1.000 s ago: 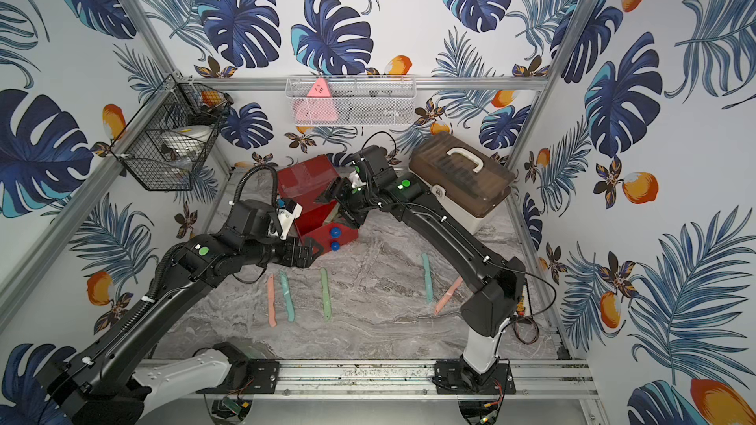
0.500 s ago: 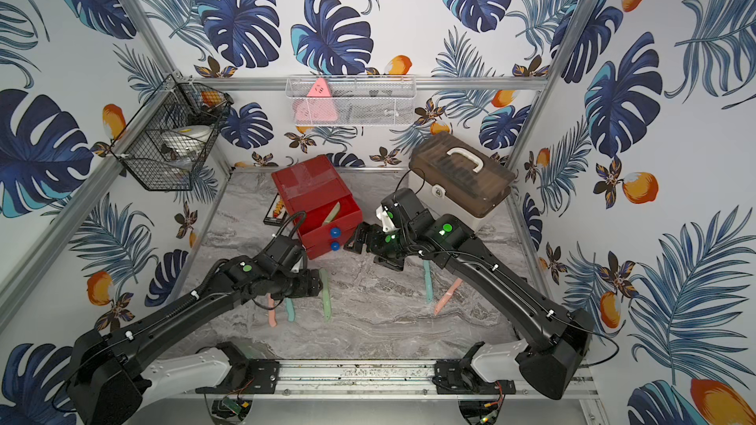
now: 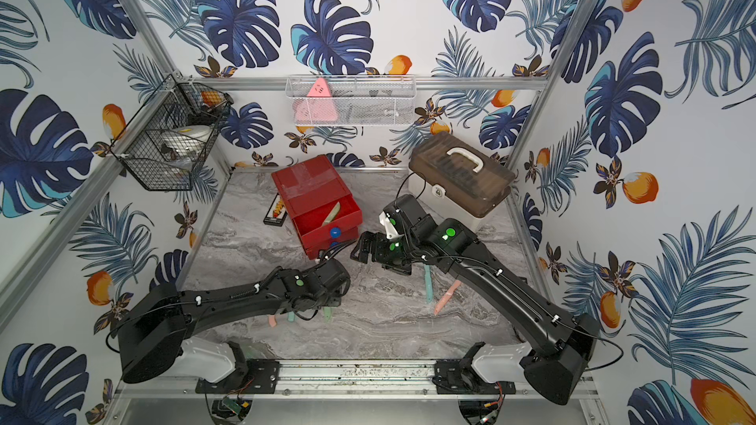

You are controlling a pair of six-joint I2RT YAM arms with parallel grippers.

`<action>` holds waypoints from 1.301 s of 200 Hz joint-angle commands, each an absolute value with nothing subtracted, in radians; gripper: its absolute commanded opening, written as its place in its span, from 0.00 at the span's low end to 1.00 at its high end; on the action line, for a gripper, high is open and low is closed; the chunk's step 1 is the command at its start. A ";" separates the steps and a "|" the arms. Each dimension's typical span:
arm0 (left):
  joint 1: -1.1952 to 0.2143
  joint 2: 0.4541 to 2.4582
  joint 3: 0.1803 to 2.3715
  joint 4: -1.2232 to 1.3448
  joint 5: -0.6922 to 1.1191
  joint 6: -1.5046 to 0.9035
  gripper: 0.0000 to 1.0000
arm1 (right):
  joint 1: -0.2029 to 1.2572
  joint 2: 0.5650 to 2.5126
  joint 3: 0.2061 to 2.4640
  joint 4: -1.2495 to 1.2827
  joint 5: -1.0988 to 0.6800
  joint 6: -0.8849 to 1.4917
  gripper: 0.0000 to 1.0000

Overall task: Place the fruit knives into the drawer by color
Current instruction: Pick up the fruit knife from the center of the board.

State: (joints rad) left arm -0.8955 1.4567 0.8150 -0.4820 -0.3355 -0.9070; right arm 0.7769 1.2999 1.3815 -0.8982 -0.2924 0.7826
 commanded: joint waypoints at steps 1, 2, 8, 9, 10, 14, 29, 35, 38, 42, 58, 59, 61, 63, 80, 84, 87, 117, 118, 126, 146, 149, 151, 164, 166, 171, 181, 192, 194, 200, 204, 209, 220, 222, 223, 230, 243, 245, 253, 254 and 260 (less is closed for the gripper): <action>-0.900 1.473 0.820 -0.467 -0.444 -0.963 0.55 | 0.778 1.281 1.369 -0.927 -0.281 0.752 0.96; -0.900 1.474 0.819 -0.465 -0.445 -0.965 0.55 | 0.778 1.280 1.369 -0.928 -0.281 0.752 0.96; -0.901 1.479 0.819 -0.459 -0.452 -0.969 0.55 | 0.778 1.278 1.366 -0.931 -0.279 0.749 0.96; -0.901 1.480 0.819 -0.459 -0.453 -0.969 0.55 | 0.778 1.276 1.365 -0.931 -0.279 0.749 0.96; -0.901 1.481 0.819 -0.459 -0.454 -0.969 0.55 | 0.778 1.276 1.365 -0.932 -0.279 0.749 0.96; -0.901 1.486 0.820 -0.459 -0.461 -0.974 0.55 | 0.778 1.273 1.363 -0.935 -0.278 0.747 0.96; -0.900 1.501 0.820 -0.462 -0.477 -0.994 0.55 | 0.777 1.264 1.359 -0.945 -0.272 0.741 0.96; -0.901 1.505 0.814 -0.449 -0.472 -0.998 0.55 | 0.777 1.261 1.358 -0.950 -0.269 0.738 0.96; -0.900 1.507 0.811 -0.441 -0.469 -1.001 0.55 | 0.776 1.260 1.358 -0.953 -0.268 0.737 0.96; -0.900 1.512 0.806 -0.431 -0.464 -1.003 0.55 | 0.777 1.257 1.356 -0.954 -0.267 0.735 0.96; -0.899 1.536 0.798 -0.408 -0.457 -1.021 0.55 | 0.776 1.252 1.358 -0.964 -0.264 0.727 0.96; -0.900 1.537 0.798 -0.407 -0.457 -1.022 0.55 | 0.776 1.252 1.359 -0.965 -0.264 0.726 0.96; -0.900 1.538 0.797 -0.405 -0.457 -1.026 0.55 | 0.776 1.252 1.360 -0.967 -0.263 0.725 0.96; -0.899 1.542 0.795 -0.403 -0.457 -1.028 0.55 | 0.775 1.252 1.361 -0.970 -0.262 0.724 0.96; -0.897 1.557 0.780 -0.376 -0.453 -1.042 0.56 | 0.775 1.250 1.368 -0.981 -0.259 0.715 0.96; -0.893 1.560 0.776 -0.367 -0.450 -1.043 0.56 | 0.776 1.250 1.369 -0.985 -0.259 0.713 0.96; -0.890 1.561 0.773 -0.361 -0.447 -1.043 0.56 | 0.775 1.250 1.370 -0.987 -0.258 0.712 0.96; -0.846 1.568 0.738 -0.300 -0.408 -1.033 0.55 | 0.770 1.239 1.368 -1.003 -0.254 0.707 0.96; -0.845 1.568 0.737 -0.299 -0.407 -1.033 0.55 | 0.770 1.239 1.367 -1.003 -0.254 0.706 0.96; -0.840 1.572 0.735 -0.292 -0.393 -1.026 0.55 | 0.769 1.234 1.365 -1.003 -0.252 0.705 0.96; -0.838 1.606 0.747 -0.279 -0.342 -0.989 0.50 | 0.763 1.230 1.362 -1.001 -0.252 0.704 0.96; -0.838 1.612 0.750 -0.281 -0.334 -0.985 0.49 | 0.761 1.231 1.363 -1.002 -0.251 0.703 0.96; -0.838 1.616 0.751 -0.280 -0.327 -0.980 0.49 | 0.761 1.232 1.364 -1.002 -0.250 0.703 0.96; -0.839 1.642 0.758 -0.276 -0.288 -0.951 0.46 | 0.757 1.233 1.367 -1.000 -0.249 0.701 0.96; -0.839 1.646 0.759 -0.276 -0.282 -0.947 0.45 | 0.757 1.233 1.367 -0.999 -0.249 0.700 0.96; -0.839 1.655 0.758 -0.275 -0.263 -0.938 0.44 | 0.754 1.234 1.369 -0.997 -0.247 0.698 0.96; -0.841 1.669 0.756 -0.272 -0.227 -0.921 0.41 | 0.751 1.238 1.371 -0.997 -0.245 0.694 0.96; -0.843 1.678 0.749 -0.266 -0.184 -0.898 0.37 | 0.743 1.242 1.379 -1.000 -0.242 0.688 0.96; -0.844 1.678 0.747 -0.266 -0.176 -0.894 0.36 | 0.742 1.244 1.380 -1.002 -0.241 0.687 0.96; -0.846 1.680 0.744 -0.263 -0.153 -0.878 0.33 | 0.737 1.246 1.385 -1.006 -0.239 0.684 0.96; -0.850 1.681 0.744 -0.265 -0.140 -0.869 0.32 | 0.734 1.247 1.388 -1.007 -0.239 0.681 0.96; -0.852 1.683 0.744 -0.269 -0.125 -0.858 0.31 | 0.730 1.247 1.390 -1.008 -0.238 0.678 0.96; -0.859 1.685 0.744 -0.276 -0.087 -0.835 0.29 | 0.720 1.247 1.391 -1.008 -0.236 0.674 0.96; -0.860 1.686 0.744 -0.276 -0.079 -0.828 0.28 | 0.718 1.247 1.391 -1.007 -0.236 0.674 0.96; -0.861 1.687 0.744 -0.276 -0.077 -0.826 0.27 | 0.717 1.246 1.390 -1.007 -0.236 0.674 0.96; -0.866 1.690 0.746 -0.277 -0.048 -0.810 0.25 | 0.709 1.246 1.388 -1.008 -0.236 0.672 0.96; -0.884 1.703 0.760 -0.295 -0.006 -0.779 0.24 | 0.693 1.241 1.378 -1.004 -0.239 0.674 0.96; -0.886 1.707 0.763 -0.298 -0.001 -0.773 0.23 | 0.691 1.241 1.376 -1.005 -0.240 0.674 0.96; -0.895 1.714 0.776 -0.317 0.017 -0.755 0.21 | 0.682 1.238 1.370 -1.000 -0.244 0.673 0.96; -0.897 1.715 0.778 -0.320 0.018 -0.752 0.21 | 0.681 1.236 1.369 -1.000 -0.244 0.673 0.96; -0.905 1.722 0.787 -0.338 0.027 -0.739 0.21 | 0.676 1.234 1.365 -0.997 -0.245 0.675 0.96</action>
